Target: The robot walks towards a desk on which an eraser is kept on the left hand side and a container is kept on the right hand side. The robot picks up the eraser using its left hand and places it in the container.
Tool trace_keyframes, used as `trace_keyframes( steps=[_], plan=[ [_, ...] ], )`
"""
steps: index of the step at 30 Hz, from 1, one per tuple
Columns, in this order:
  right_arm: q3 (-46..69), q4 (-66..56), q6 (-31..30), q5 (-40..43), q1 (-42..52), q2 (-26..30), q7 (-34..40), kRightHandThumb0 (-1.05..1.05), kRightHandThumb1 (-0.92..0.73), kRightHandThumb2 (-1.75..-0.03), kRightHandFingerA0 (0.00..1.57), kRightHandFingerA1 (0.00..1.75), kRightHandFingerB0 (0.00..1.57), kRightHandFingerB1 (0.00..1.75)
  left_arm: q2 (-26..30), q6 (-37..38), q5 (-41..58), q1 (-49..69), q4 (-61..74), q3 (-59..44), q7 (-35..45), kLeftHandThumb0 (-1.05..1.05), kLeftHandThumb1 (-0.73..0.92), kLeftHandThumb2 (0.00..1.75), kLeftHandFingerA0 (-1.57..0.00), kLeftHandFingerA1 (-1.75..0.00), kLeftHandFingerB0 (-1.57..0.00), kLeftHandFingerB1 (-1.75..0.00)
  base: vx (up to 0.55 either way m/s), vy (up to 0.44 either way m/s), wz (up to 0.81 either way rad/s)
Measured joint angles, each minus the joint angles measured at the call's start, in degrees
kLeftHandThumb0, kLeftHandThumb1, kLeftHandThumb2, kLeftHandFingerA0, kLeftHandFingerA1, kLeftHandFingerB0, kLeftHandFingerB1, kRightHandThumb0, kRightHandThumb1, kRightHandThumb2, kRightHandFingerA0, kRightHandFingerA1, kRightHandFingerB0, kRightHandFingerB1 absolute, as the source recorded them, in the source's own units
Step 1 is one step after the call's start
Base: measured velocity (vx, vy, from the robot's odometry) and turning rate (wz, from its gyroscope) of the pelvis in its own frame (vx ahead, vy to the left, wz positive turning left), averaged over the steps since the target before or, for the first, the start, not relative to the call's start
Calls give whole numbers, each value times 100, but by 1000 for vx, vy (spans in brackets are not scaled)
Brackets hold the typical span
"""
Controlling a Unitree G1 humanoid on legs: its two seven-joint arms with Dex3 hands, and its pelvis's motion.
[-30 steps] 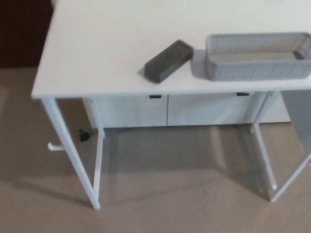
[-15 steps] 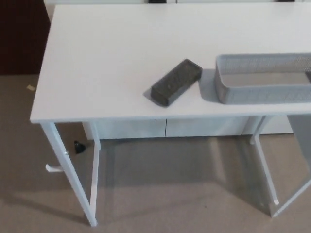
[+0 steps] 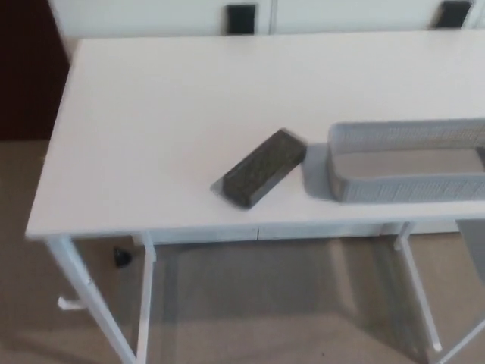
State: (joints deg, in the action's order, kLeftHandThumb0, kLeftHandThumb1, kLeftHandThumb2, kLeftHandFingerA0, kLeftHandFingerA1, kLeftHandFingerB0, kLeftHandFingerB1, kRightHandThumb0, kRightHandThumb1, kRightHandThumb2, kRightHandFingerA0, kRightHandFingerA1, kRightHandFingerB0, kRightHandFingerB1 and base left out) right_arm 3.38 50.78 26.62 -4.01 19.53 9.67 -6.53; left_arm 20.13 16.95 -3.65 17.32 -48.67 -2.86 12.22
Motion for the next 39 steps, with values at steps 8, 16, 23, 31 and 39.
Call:
trace_keyframes(
  steps=[8, 16, 23, 31, 39],
  plan=[
    [4, -264, 4, 12, 14, 22, -42, -39, -53, -55, 53, 56, 35, 44, 9, -22, -5, 98, 438, 9, 61, -42, 64, 61, -27, -31, -18, -28, 118, -13, -7],
    [17, -281, -17, 15, -66, -48, -107, -37, -54, -55, 56, 51, 36, 41, -101, -139, 65, 130, 829, -17, 165, -38, 64, 61, -30, -33, -19, -28, 188, 150, 0],
    [-65, -656, -109, -37, 73, -42, -88, -39, -54, -55, 58, 53, 41, 43, -266, -332, 101, 353, 1259, 9, 253, -38, 64, 61, -30, -33, -20, -29, 105, -71, 11],
    [-80, -810, -235, -68, 97, 61, 7, -38, -54, -55, 56, 51, 36, 42, -378, -501, 74, 530, 1581, 230, 333, -37, 65, 61, -30, -33, -20, -29, 81, -221, 5],
    [-96, -802, -289, -61, 113, 50, 25, -34, -54, -55, 56, 53, 36, 42, -428, -699, 61, 758, 1941, 381, 495, -38, 64, 61, -29, -32, -20, -28, 25, 29, -3]
  ],
)
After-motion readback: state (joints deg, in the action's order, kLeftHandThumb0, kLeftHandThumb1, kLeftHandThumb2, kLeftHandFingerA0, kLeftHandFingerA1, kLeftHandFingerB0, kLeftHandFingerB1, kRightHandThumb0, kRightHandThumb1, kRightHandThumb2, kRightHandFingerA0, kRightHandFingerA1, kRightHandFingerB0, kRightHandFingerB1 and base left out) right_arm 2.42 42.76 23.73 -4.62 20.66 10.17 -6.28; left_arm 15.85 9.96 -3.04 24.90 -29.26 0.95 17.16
